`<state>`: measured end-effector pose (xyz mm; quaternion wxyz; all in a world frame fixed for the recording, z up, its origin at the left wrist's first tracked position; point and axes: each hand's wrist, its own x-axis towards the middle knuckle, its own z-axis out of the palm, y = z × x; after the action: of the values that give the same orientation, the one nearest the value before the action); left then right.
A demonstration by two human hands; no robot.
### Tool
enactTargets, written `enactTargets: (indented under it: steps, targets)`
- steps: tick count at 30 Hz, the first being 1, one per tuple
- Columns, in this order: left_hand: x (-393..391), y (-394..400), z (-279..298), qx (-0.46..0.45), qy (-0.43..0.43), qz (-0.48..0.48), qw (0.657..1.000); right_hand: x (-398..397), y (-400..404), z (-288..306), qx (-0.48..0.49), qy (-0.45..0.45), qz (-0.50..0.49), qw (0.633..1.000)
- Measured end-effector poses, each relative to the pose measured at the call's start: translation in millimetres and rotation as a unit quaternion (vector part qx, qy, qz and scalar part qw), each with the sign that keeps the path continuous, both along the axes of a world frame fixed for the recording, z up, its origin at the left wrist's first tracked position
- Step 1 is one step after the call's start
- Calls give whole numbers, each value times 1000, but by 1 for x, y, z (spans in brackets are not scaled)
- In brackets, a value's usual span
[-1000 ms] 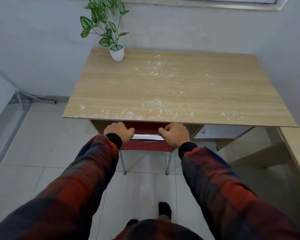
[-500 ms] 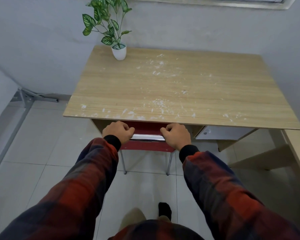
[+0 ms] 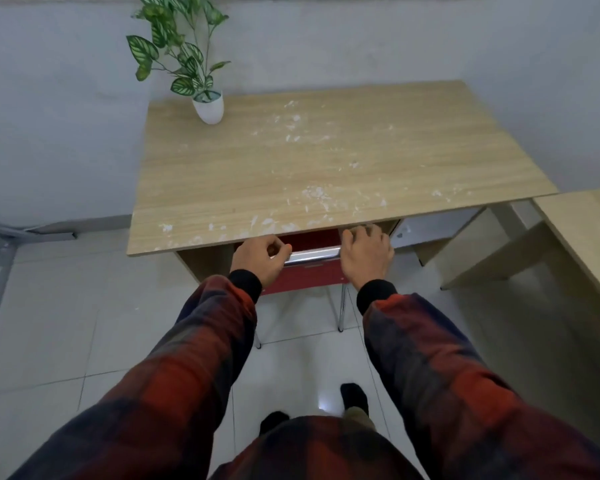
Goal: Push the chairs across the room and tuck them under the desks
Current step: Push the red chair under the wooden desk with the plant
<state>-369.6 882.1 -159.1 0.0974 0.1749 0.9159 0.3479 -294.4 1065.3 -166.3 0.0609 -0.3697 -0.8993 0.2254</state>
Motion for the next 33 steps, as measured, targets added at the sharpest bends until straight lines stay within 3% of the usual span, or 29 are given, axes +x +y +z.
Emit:
enactTargets:
  steps: [4, 7, 15, 22, 28, 33]
  targets:
    - [7, -23, -12, 2, 40, -83, 996, 14, -48, 0, -24, -9, -21, 999]
    - [16, -32, -19, 17, 2, -54, 998, 23, -71, 2, -65, -16, 1, 998]
    - [38, -62, -11, 5, -96, -118, 988, 68, -122, 13, -223, 0, 13, 975]
    - [98, -94, 7, 73, -151, -81, 982, 132, -170, 35, -310, 123, -56, 941]
    - [189, -134, 13, 77, -202, -186, 958, 213, -216, 46, -353, 171, -147, 908]
    - [209, -191, 19, 88, -196, -186, 959, 249, -260, 43, -366, 199, -181, 891]
